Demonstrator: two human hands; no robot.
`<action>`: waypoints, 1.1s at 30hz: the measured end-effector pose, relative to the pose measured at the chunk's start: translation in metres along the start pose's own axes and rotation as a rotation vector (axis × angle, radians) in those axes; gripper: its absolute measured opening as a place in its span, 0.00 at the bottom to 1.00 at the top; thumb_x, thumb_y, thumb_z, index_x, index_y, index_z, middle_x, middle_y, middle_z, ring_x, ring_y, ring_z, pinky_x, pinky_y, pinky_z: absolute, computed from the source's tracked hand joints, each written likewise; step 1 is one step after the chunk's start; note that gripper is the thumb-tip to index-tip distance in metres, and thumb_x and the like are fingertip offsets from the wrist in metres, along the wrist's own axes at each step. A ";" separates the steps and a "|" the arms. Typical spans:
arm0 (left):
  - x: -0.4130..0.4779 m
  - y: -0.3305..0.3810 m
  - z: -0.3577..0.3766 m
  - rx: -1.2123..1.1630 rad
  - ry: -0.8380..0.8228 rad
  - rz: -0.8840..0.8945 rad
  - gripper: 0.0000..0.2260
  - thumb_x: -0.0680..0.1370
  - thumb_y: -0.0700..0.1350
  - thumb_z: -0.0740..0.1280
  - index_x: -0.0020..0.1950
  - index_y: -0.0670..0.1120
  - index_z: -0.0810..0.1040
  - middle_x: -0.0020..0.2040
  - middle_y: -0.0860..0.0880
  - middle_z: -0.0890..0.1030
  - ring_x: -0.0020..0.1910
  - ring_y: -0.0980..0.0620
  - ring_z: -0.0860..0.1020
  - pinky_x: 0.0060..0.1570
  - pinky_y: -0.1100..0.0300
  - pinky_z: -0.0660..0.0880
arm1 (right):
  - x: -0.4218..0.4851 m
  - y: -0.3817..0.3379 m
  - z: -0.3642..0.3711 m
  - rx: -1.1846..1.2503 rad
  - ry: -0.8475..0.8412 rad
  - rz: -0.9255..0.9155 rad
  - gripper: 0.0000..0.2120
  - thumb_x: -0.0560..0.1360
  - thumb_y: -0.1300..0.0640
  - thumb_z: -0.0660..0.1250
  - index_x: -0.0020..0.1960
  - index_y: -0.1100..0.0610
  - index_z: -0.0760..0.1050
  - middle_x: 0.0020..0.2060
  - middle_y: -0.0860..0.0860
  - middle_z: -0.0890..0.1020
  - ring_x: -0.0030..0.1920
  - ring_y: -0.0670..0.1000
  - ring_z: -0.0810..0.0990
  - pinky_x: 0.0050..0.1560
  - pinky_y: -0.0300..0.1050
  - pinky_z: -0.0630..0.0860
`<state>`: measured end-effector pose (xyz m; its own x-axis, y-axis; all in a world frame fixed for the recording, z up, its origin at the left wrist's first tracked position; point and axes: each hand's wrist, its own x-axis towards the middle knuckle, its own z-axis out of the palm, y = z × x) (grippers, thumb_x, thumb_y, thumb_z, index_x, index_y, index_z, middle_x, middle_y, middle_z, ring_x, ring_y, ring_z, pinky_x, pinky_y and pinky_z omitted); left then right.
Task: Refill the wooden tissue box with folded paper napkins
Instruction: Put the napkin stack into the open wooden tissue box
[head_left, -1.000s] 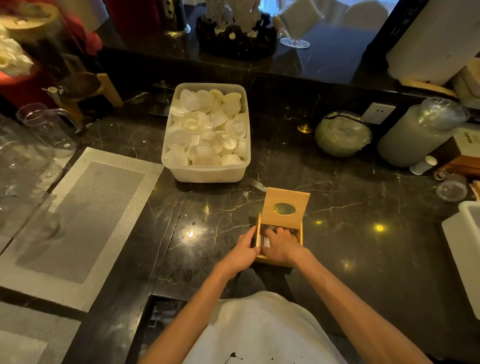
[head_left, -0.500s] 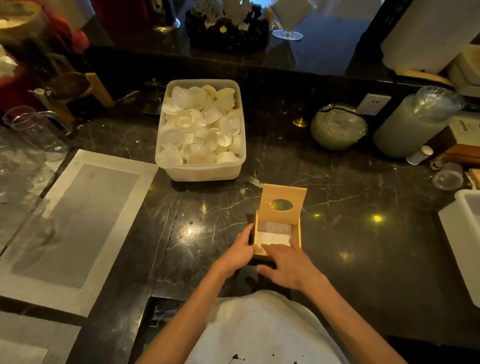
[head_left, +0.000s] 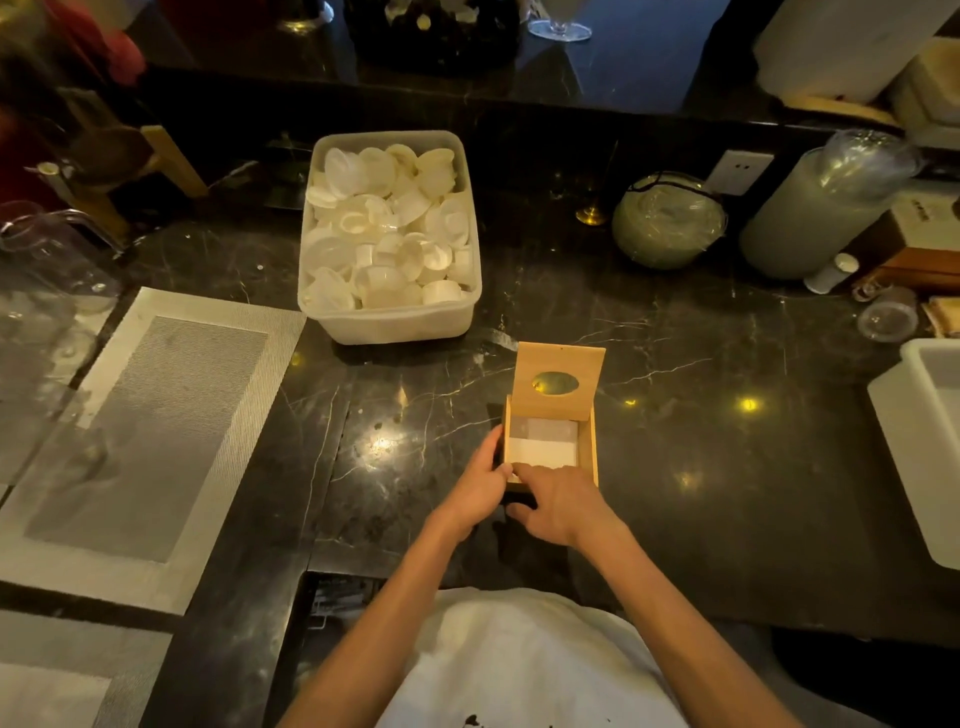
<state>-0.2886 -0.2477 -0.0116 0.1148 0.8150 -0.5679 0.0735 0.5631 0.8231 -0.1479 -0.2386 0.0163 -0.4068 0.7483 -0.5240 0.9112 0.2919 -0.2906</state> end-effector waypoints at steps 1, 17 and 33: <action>0.000 0.000 0.000 -0.004 0.004 -0.002 0.26 0.83 0.36 0.57 0.79 0.52 0.58 0.75 0.48 0.67 0.74 0.49 0.66 0.74 0.47 0.64 | -0.004 0.000 0.001 0.013 0.034 -0.002 0.25 0.76 0.44 0.64 0.72 0.48 0.67 0.66 0.51 0.78 0.65 0.56 0.76 0.68 0.57 0.70; -0.008 -0.008 0.028 -0.127 0.152 -0.015 0.22 0.83 0.41 0.56 0.77 0.51 0.64 0.70 0.47 0.75 0.69 0.48 0.72 0.71 0.43 0.67 | -0.053 0.052 -0.003 1.709 0.039 0.117 0.23 0.82 0.38 0.47 0.72 0.44 0.67 0.70 0.48 0.75 0.74 0.50 0.66 0.79 0.56 0.48; -0.112 -0.099 0.131 0.169 0.607 -0.072 0.25 0.84 0.55 0.53 0.80 0.53 0.56 0.80 0.49 0.58 0.80 0.47 0.53 0.78 0.44 0.50 | -0.125 0.084 0.021 0.852 -0.005 -0.205 0.13 0.81 0.53 0.61 0.65 0.47 0.75 0.62 0.46 0.78 0.64 0.45 0.76 0.52 0.26 0.71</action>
<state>-0.1794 -0.4126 -0.0285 -0.4751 0.7361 -0.4822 0.2214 0.6304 0.7440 -0.0217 -0.3202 0.0407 -0.5593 0.7269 -0.3985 0.4628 -0.1250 -0.8776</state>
